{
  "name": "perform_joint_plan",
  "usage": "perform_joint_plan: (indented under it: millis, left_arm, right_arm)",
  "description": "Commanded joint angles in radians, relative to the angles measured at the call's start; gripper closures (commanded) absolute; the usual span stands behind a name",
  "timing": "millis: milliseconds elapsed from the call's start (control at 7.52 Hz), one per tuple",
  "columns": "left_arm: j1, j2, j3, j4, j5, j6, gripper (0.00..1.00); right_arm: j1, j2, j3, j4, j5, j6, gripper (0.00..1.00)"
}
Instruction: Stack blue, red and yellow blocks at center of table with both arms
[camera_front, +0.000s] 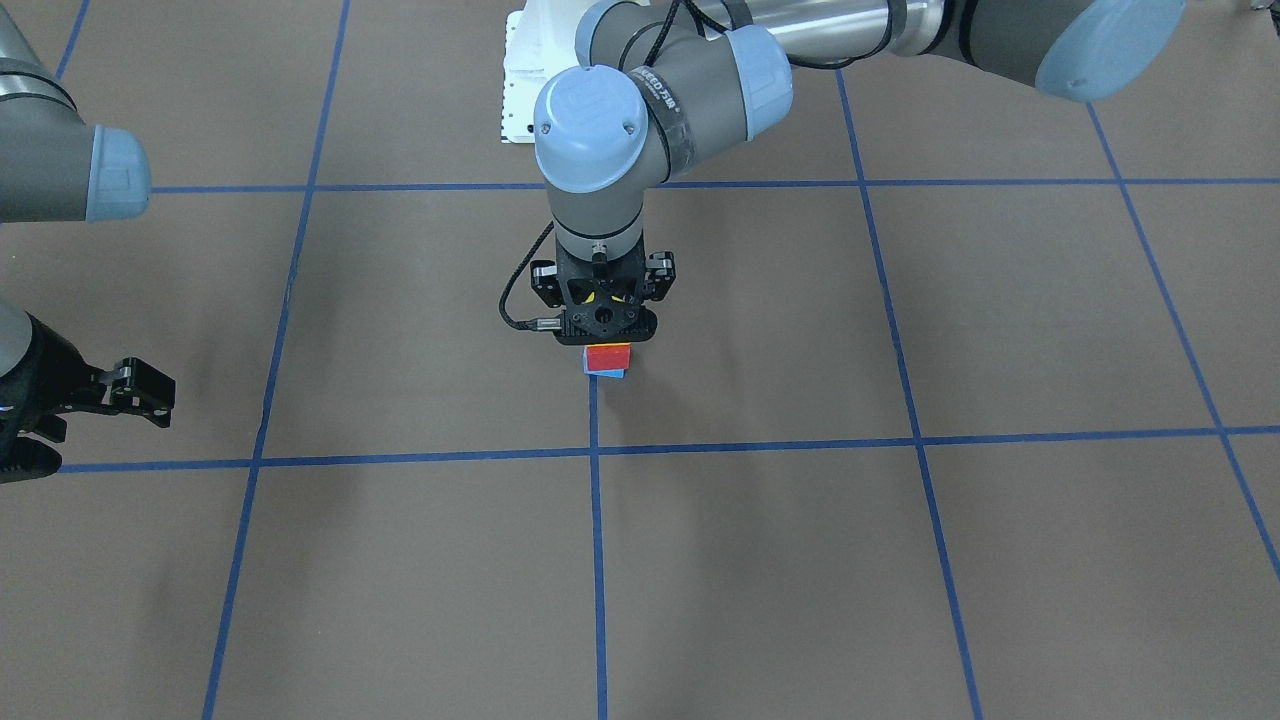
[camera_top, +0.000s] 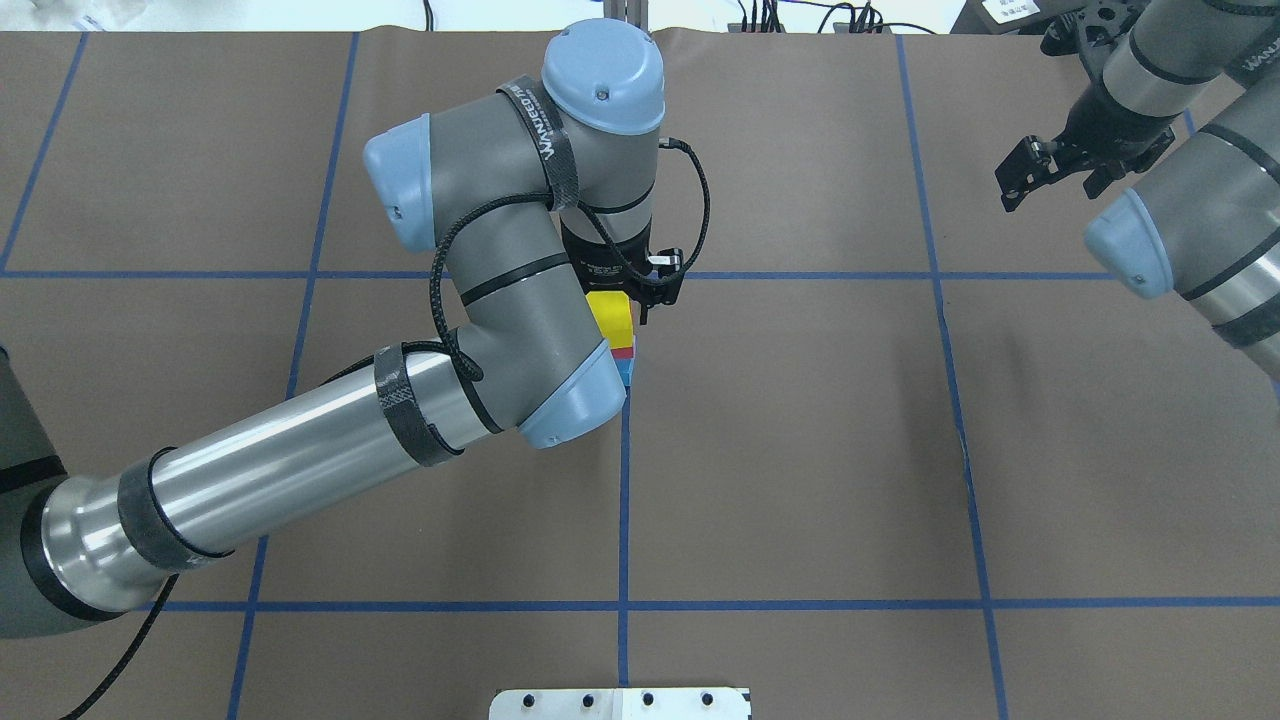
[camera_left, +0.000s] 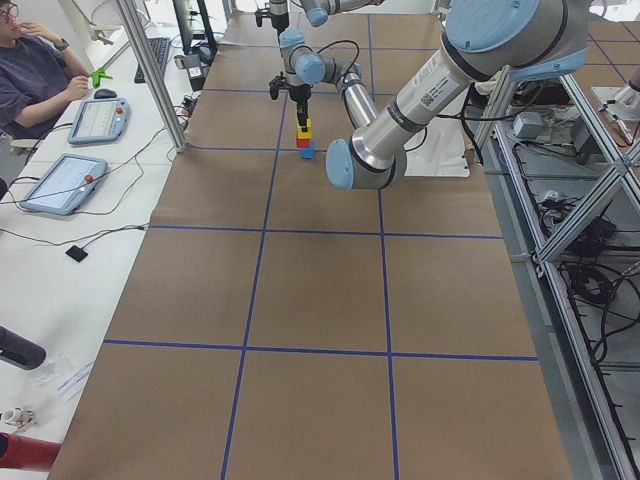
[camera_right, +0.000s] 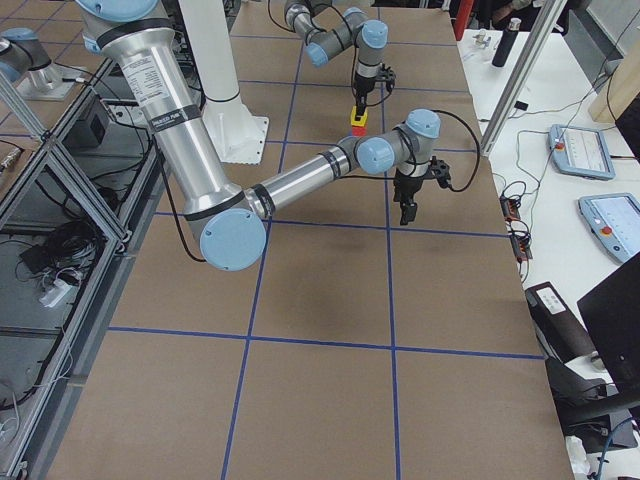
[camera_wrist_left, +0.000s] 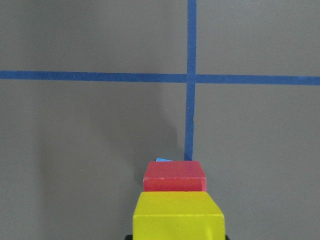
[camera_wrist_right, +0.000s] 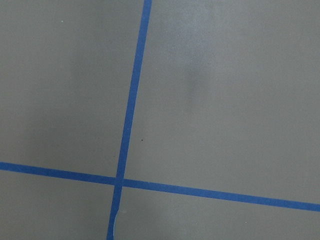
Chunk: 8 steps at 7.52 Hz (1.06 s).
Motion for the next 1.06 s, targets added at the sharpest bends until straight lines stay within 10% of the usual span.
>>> perform_joint_plan:
  millis: [0,399,931]
  left_arm:
    - [0.001,0.001,-0.007,-0.001,0.002,-0.005,0.01]
    - [-0.007,0.049,-0.138,0.021,0.002,0.004,0.01]
    - [-0.279,0.687,-0.693,0.034,-0.003,0.434,0.01]
  right_arm:
    - [0.003,0.000,0.001,0.000,0.001,0.000,0.01]
    - [0.015,-0.003,0.002,0.002,0.021,-0.006,0.01]
    - [0.035,-0.066,0.007,0.050,-0.003,0.007,0.01]
